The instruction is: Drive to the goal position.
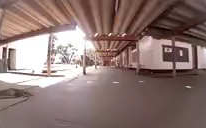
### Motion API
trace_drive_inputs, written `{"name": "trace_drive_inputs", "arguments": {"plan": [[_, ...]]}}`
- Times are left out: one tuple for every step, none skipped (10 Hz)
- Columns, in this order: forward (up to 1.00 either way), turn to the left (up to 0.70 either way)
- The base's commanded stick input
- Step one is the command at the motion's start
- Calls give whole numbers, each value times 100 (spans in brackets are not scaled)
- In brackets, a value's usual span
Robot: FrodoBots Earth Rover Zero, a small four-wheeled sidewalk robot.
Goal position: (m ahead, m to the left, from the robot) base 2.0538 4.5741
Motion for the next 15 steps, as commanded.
{"name": "trace_drive_inputs", "arguments": {"plan": [[50,0],[50,0],[50,0],[50,0],[50,0],[50,0],[50,0],[50,0],[50,0],[50,0],[50,0],[50,0],[50,0],[50,0],[50,0]]}}
